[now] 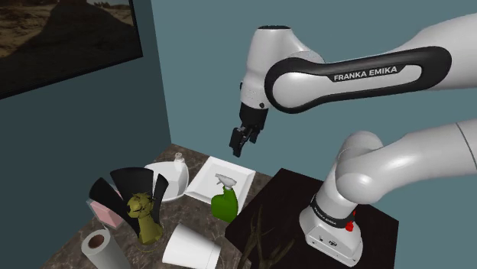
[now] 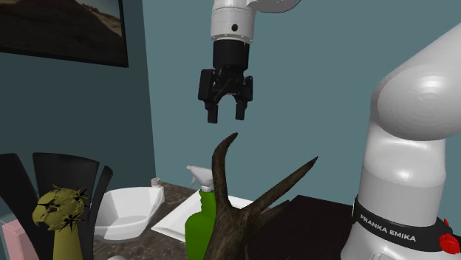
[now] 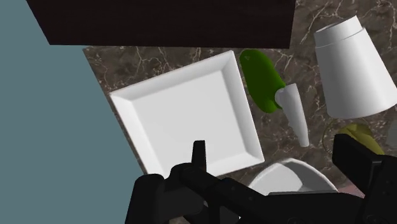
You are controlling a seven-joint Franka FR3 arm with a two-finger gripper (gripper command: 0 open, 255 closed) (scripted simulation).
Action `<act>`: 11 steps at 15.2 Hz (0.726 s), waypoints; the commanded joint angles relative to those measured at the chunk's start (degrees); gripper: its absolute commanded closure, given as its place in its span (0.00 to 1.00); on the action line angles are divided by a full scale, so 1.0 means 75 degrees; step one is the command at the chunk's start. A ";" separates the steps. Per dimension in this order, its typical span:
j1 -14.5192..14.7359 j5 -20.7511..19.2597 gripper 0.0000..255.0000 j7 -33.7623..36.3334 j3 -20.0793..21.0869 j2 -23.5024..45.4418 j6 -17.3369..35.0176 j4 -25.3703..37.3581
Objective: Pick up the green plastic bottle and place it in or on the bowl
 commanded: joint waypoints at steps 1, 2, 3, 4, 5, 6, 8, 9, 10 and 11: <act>0.0197 0.0225 0.00 0.0054 0.0224 0.0132 0.0565 -0.0358; 0.0298 0.0342 0.00 0.0093 0.0353 0.0257 0.0862 -0.0499; 0.0399 0.0461 0.00 0.0132 0.0485 0.0403 0.1169 -0.0628; 0.0499 0.0580 0.00 0.0171 0.0620 0.0570 0.1485 -0.0747; 0.0598 0.0697 0.00 0.0211 0.0757 0.0758 0.1811 -0.0853; 0.0694 0.0813 0.00 0.0251 0.0897 0.0969 0.2148 -0.0947; 0.0770 0.0928 0.00 0.0280 0.1043 0.1259 0.2574 -0.1058; 0.0771 0.0953 0.00 0.0275 0.1077 0.1369 0.2728 -0.1102; 0.0771 0.0978 0.00 0.0271 0.1110 0.1484 0.2884 -0.1143; 0.0770 0.1002 0.00 0.0266 0.1144 0.1602 0.3041 -0.1183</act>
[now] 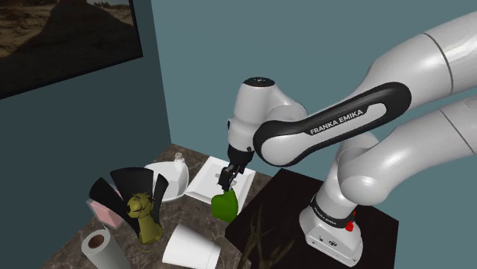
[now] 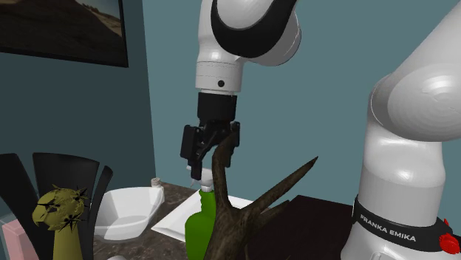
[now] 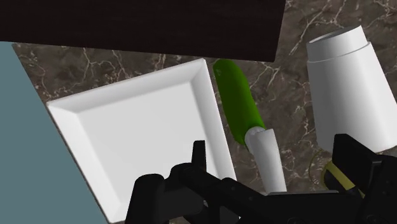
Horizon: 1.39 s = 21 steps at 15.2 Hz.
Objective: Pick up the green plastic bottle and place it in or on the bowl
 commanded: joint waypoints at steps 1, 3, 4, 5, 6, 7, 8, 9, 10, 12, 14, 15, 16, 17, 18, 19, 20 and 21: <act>0.0014 0.0061 0.00 0.0010 0.0086 0.0244 0.0336 -0.0080; 0.0007 0.0104 0.00 0.0003 0.0154 0.0502 0.0660 -0.0147; 0.0005 0.0115 0.00 0.0001 0.0174 0.0579 0.0755 -0.0164; 0.0006 0.0116 0.00 0.0001 0.0173 0.0578 0.0754 -0.0165; 0.0005 0.0115 0.00 0.0001 0.0173 0.0579 0.0755 -0.0165; 0.0005 0.0115 0.00 0.0001 0.0173 0.0579 0.0755 -0.0164; 0.0005 0.0115 0.00 0.0001 0.0173 0.0579 0.0755 -0.0164; 0.0005 0.0115 0.00 0.0001 0.0173 0.0579 0.0755 -0.0164; 0.0005 0.0115 0.00 0.0001 0.0173 0.0579 0.0755 -0.0164; 0.0005 0.0115 1.00 0.0001 0.0173 0.0579 0.0755 -0.0165; 0.0005 0.0115 1.00 0.0000 0.0173 0.0579 0.0755 -0.0165; 0.0005 0.0115 1.00 0.0000 0.0173 0.0579 0.0755 -0.0165; 0.0005 0.0115 1.00 0.0001 0.0173 0.0579 0.0754 -0.0164; 0.0005 0.0115 1.00 0.0001 0.0173 0.0579 0.0754 -0.0164; 0.0005 0.0115 1.00 0.0001 0.0173 0.0578 0.0754 -0.0164; 0.0005 0.0115 1.00 0.0002 0.0173 0.0579 0.0754 -0.0164; 0.0006 0.0115 1.00 0.0001 0.0173 0.0578 0.0754 -0.0164; 0.0005 0.0115 1.00 0.0001 0.0173 0.0579 0.0755 -0.0164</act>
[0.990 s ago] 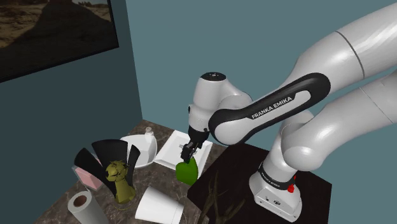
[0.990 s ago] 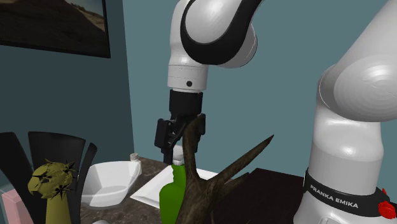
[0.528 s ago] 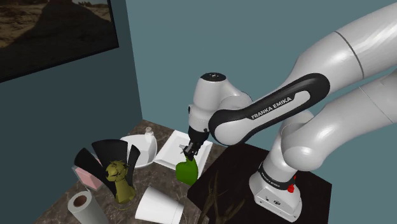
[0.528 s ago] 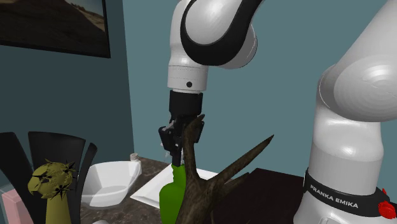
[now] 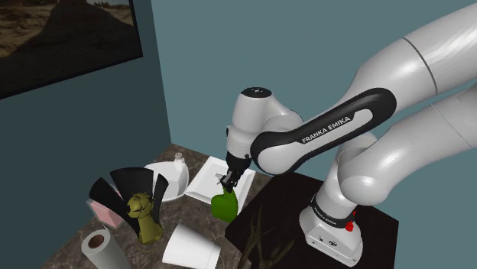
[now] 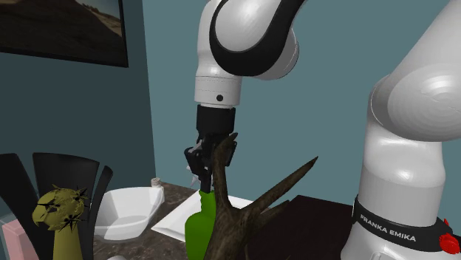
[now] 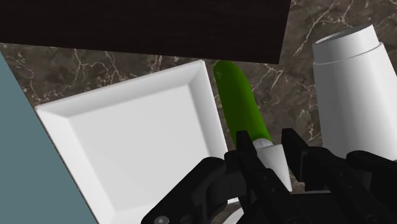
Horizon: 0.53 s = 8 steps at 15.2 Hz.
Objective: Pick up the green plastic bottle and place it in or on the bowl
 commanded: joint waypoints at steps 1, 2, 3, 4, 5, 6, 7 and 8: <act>0.0001 -0.0022 1.00 0.0007 -0.0030 -0.0121 -0.0161 0.0040; 0.0000 -0.0046 1.00 0.0014 -0.0059 -0.0235 -0.0318 0.0084; -0.0001 -0.0070 1.00 0.0021 -0.0088 -0.0347 -0.0475 0.0130; -0.0003 -0.0095 1.00 0.0029 -0.0118 -0.0454 -0.0629 0.0178; -0.0006 -0.0120 1.00 0.0036 -0.0148 -0.0557 -0.0780 0.0228; -0.0009 -0.0146 1.00 0.0043 -0.0177 -0.0655 -0.0930 0.0280; -0.0013 -0.0173 1.00 0.0051 -0.0206 -0.0750 -0.1078 0.0334; -0.0018 -0.0199 1.00 0.0058 -0.0236 -0.0840 -0.1223 0.0390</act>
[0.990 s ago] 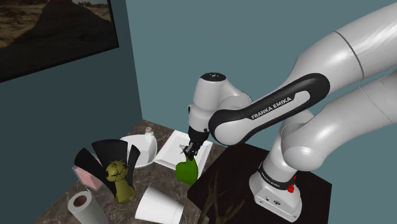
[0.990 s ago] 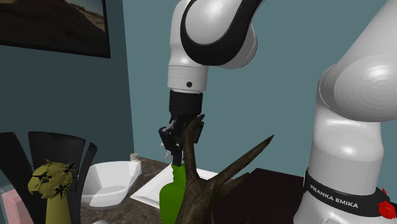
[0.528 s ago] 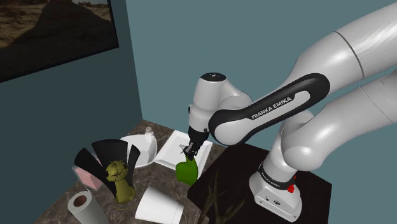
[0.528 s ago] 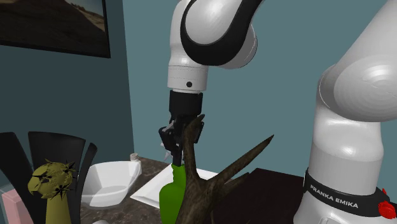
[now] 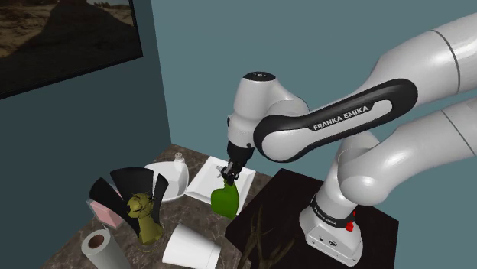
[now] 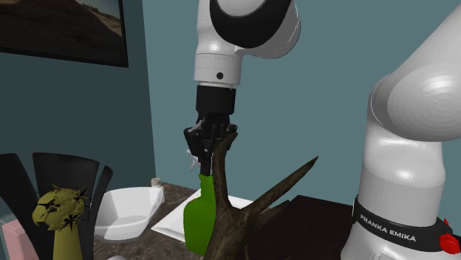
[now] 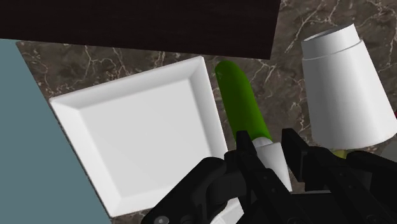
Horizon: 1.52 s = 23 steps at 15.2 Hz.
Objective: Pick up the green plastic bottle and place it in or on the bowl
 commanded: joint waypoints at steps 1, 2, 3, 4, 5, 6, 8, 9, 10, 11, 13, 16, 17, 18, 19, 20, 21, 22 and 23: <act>-0.0009 -0.0051 1.00 0.0025 -0.0046 -0.0155 -0.0280 0.0123; -0.0015 -0.0078 1.00 0.0032 -0.0075 -0.0237 -0.0422 0.0183; -0.0021 -0.0105 1.00 0.0040 -0.0104 -0.0315 -0.0561 0.0245; -0.0027 -0.0132 1.00 0.0047 -0.0133 -0.0390 -0.0699 0.0309; -0.0034 -0.0159 1.00 0.0054 -0.0161 -0.0461 -0.0834 0.0375; -0.0041 -0.0186 1.00 0.0061 -0.0189 -0.0527 -0.0967 0.0442; -0.0056 -0.0239 1.00 0.0075 -0.0245 -0.0651 -0.1229 0.0582; -0.0064 -0.0266 1.00 0.0082 -0.0272 -0.0707 -0.1357 0.0655; -0.0072 -0.0292 1.00 0.0089 -0.0299 -0.0760 -0.1483 0.0729; -0.0080 -0.0318 1.00 0.0096 -0.0326 -0.0809 -0.1608 0.0805; -0.0096 -0.0370 1.00 0.0109 -0.0379 -0.0899 -0.1852 0.0961; -0.0122 -0.0445 1.00 0.0129 -0.0456 -0.1010 -0.2207 0.1206; -0.0131 -0.0469 1.00 0.0136 -0.0480 -0.1042 -0.2322 0.1291; -0.0140 -0.0493 1.00 0.0142 -0.0504 -0.1070 -0.2436 0.1377; -0.0149 -0.0516 1.00 0.0149 -0.0528 -0.1096 -0.2549 0.1464; -0.0158 -0.0539 1.00 0.0155 -0.0552 -0.1120 -0.2660 0.1552; -0.0167 -0.0562 1.00 0.0162 -0.0575 -0.1140 -0.2771 0.1642; -0.0172 -0.0576 1.00 0.0166 -0.0589 -0.1152 -0.2838 0.1699; -0.0270 -0.0639 1.00 0.0158 -0.0571 -0.0819 -0.2778 0.1976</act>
